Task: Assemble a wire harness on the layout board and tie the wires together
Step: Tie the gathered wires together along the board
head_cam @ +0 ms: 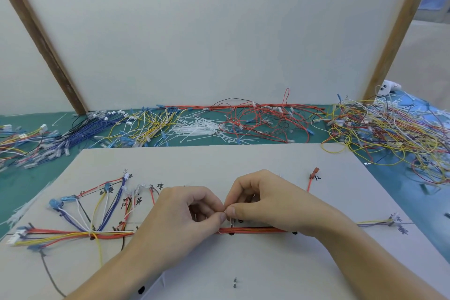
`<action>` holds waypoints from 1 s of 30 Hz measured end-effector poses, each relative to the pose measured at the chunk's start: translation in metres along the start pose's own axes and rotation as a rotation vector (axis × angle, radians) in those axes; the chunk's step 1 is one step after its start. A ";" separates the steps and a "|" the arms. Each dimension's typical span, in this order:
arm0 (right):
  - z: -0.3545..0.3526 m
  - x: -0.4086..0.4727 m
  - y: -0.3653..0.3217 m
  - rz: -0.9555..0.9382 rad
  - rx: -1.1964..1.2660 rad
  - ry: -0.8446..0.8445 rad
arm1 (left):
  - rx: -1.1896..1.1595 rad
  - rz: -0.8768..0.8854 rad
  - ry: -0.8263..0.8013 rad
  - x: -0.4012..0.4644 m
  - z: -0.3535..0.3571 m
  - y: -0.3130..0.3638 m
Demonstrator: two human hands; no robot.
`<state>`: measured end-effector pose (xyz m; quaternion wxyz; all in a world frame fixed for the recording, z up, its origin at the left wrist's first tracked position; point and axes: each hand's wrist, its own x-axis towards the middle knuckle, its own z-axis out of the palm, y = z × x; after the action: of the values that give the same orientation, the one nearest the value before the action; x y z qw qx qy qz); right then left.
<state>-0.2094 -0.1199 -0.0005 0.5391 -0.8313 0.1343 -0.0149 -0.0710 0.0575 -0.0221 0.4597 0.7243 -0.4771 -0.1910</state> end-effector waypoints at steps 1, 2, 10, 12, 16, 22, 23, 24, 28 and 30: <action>0.000 0.000 0.000 0.001 0.000 -0.001 | 0.001 0.003 0.000 0.000 0.000 -0.001; 0.000 0.000 0.000 0.001 -0.004 0.000 | 0.001 0.007 -0.002 0.000 0.000 -0.001; -0.001 0.001 0.000 0.007 -0.007 0.005 | 0.000 0.008 -0.012 0.000 0.000 -0.003; 0.000 0.001 0.000 0.007 -0.001 0.004 | -0.002 0.012 -0.016 0.000 0.000 -0.003; -0.001 0.001 0.000 0.000 0.006 0.004 | -0.012 0.012 -0.026 0.001 0.001 -0.003; -0.001 0.001 0.000 -0.003 0.000 0.004 | -0.012 0.016 -0.025 0.001 0.001 -0.004; -0.001 0.001 0.000 -0.003 -0.002 0.004 | -0.010 0.014 -0.024 0.001 0.001 -0.005; -0.002 0.001 0.000 -0.004 -0.006 0.003 | -0.009 0.012 -0.023 0.001 0.001 -0.005; -0.003 0.001 0.000 -0.010 -0.024 -0.008 | -0.009 0.011 -0.022 0.001 0.001 -0.006; -0.003 0.001 0.000 -0.010 -0.028 -0.011 | 0.001 0.014 -0.022 0.001 0.001 -0.007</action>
<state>-0.2094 -0.1225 0.0003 0.5282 -0.8394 0.1273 -0.0111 -0.0680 0.0570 -0.0280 0.4555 0.7190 -0.4872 -0.1955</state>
